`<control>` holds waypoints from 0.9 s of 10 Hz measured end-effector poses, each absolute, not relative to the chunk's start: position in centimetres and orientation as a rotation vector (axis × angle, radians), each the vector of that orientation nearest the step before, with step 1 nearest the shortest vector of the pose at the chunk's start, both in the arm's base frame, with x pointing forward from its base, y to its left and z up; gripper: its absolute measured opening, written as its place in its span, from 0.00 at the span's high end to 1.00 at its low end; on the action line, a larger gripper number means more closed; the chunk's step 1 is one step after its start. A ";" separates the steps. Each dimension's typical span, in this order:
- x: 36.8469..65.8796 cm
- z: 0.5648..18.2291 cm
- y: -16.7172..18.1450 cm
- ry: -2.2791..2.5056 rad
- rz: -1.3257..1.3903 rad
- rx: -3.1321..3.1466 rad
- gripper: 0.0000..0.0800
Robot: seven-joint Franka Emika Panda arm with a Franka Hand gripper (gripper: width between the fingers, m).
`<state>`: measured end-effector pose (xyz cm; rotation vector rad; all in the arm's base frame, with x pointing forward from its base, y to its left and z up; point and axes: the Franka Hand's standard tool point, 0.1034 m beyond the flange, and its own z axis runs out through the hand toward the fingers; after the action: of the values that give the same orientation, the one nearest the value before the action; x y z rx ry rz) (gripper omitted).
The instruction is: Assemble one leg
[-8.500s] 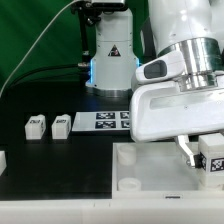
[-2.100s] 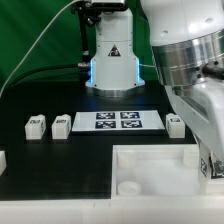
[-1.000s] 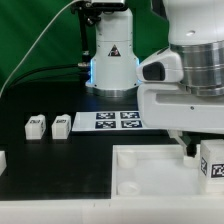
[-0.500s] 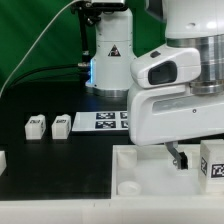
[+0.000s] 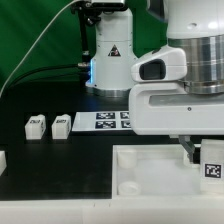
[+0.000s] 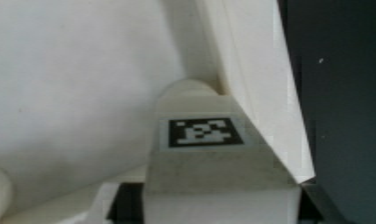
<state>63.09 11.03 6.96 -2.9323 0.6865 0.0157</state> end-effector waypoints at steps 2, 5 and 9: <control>63.1 6.9 10.9 1.141 0.037 -2.802 0.63; 62.9 7.0 10.8 1.969 0.147 -2.259 0.63; 62.7 6.8 11.3 2.223 0.199 -1.986 0.54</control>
Offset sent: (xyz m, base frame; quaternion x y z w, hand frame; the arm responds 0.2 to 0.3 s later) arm 0.0175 0.0135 0.0175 0.0754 0.0144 0.5343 0.8418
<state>62.74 11.31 6.81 -1.9860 2.2231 0.1988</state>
